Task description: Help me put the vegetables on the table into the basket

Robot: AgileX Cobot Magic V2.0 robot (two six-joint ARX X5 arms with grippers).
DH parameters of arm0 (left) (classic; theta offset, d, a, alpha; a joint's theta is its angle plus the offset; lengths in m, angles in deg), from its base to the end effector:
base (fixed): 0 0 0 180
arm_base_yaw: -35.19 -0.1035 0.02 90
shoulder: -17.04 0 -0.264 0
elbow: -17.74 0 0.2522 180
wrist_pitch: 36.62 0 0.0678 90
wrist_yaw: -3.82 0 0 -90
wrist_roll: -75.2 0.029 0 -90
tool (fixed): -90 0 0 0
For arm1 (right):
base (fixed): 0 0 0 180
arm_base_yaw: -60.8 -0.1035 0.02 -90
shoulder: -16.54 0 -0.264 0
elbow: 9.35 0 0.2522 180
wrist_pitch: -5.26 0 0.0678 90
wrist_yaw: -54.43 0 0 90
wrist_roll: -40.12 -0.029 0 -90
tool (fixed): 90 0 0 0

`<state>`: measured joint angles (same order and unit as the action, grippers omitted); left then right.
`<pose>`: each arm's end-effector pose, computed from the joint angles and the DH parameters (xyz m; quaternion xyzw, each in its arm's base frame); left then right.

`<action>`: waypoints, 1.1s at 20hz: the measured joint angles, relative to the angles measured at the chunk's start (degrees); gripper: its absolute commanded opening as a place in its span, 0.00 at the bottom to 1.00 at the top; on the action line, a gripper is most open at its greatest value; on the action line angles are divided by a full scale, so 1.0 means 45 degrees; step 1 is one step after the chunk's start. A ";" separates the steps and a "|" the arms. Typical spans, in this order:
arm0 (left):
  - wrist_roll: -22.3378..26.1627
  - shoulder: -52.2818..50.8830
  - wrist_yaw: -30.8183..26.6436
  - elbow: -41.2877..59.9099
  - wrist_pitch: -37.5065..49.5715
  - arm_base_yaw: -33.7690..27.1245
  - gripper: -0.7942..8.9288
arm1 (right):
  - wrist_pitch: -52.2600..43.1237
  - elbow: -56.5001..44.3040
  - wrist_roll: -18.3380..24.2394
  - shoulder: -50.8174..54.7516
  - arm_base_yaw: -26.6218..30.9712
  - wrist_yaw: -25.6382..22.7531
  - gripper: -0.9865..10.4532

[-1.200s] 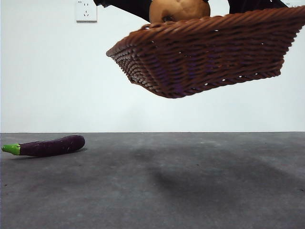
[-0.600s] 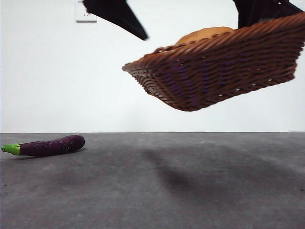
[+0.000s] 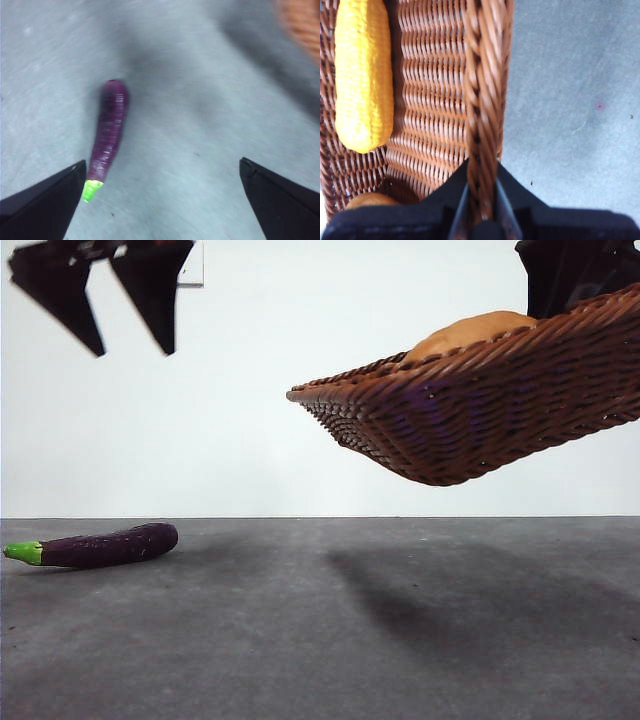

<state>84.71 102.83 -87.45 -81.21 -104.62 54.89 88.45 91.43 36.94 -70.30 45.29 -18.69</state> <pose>0.2845 -0.1012 0.3451 0.1561 0.4395 -0.1792 0.8662 0.2715 0.0841 0.3385 0.0287 0.5743 0.2137 0.7897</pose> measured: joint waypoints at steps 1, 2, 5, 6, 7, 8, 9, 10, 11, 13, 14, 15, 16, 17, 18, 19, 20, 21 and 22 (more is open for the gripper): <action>0.0189 0.0287 0.0457 0.0000 0.0185 -0.0457 0.66 | 0.0000 0.0000 0.0015 0.0000 0.0000 0.0000 0.08; 0.0389 0.0627 0.0850 0.0000 0.0461 -0.0816 0.66 | -0.0005 0.0000 0.0039 0.0000 0.0000 -0.0005 0.08; 0.1185 0.2142 0.1020 0.0000 0.1205 -0.1467 0.66 | -0.0010 0.0000 0.0049 0.0000 0.0000 0.0000 0.08; 0.1447 0.2730 0.0947 0.0000 0.1452 -0.1603 0.66 | -0.0005 0.0000 0.0049 0.0000 0.0000 0.0000 0.08; 0.1627 0.3254 0.0942 0.0000 0.1700 -0.1715 0.66 | -0.0010 0.0000 0.0049 0.0000 0.0000 0.0000 0.08; 0.1710 0.3667 0.0937 0.0000 0.1996 -0.1783 0.66 | -0.0010 0.0000 0.0049 0.0000 0.0000 0.0000 0.08; 0.1792 0.4061 0.0889 0.0000 0.2429 -0.1836 0.66 | -0.0019 0.0000 0.0053 0.0000 0.0000 0.0000 0.08; 0.1826 0.4313 0.0869 0.0000 0.2812 -0.1870 0.66 | -0.0015 0.0000 0.0053 0.0000 0.0000 0.0000 0.08; 0.1865 0.4566 0.0855 0.0000 0.3230 -0.1904 0.66 | -0.0015 0.0000 0.0053 0.0000 0.0000 0.0000 0.08; 0.1885 0.4993 0.0855 0.0000 0.3638 -0.1943 0.66 | -0.0024 0.0000 0.0063 0.0000 0.0000 0.0000 0.08; 0.1894 0.5202 0.0855 0.0000 0.3662 -0.1953 0.66 | -0.0044 0.0000 0.0078 0.0000 0.0000 0.0000 0.08; 0.1953 0.5474 0.0855 0.0000 0.3662 -0.1957 0.66 | -0.0087 0.0000 0.0107 0.0000 0.0000 0.0000 0.08; 0.1987 0.5775 0.0855 0.0000 0.3657 -0.1957 0.66 | -0.0121 0.0000 0.0126 0.0000 0.0000 0.0000 0.08; 0.1987 0.6023 0.0855 0.0000 0.3657 -0.1957 0.66 | -0.0165 0.0000 0.0146 0.0000 0.0000 0.0005 0.08; 0.1987 0.6198 0.0855 0.0000 0.3687 -0.1957 0.66 | -0.0228 0.0000 0.0146 0.0000 0.0000 0.0000 0.08; 0.1987 0.6280 0.0831 0.0000 0.3716 -0.1957 0.66 | -0.0296 0.0000 0.0146 0.0000 0.0000 -0.0005 0.08; 0.1982 0.6300 0.0695 0.0000 0.3866 -0.1957 0.62 | -0.0311 0.0000 0.0141 0.0000 0.0000 0.0000 0.08; 0.1982 0.6300 0.0607 0.0000 0.4129 -0.1962 0.54 | -0.0306 0.0000 0.0146 0.0000 0.0000 0.0000 0.08; 0.1977 0.6295 0.0597 0.0000 0.4328 -0.2011 0.45 | -0.0301 0.0000 0.0146 0.0000 0.0000 0.0000 0.08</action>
<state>93.61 131.16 -84.77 -81.21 -85.14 45.84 87.10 91.43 37.60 -70.30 45.29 -18.69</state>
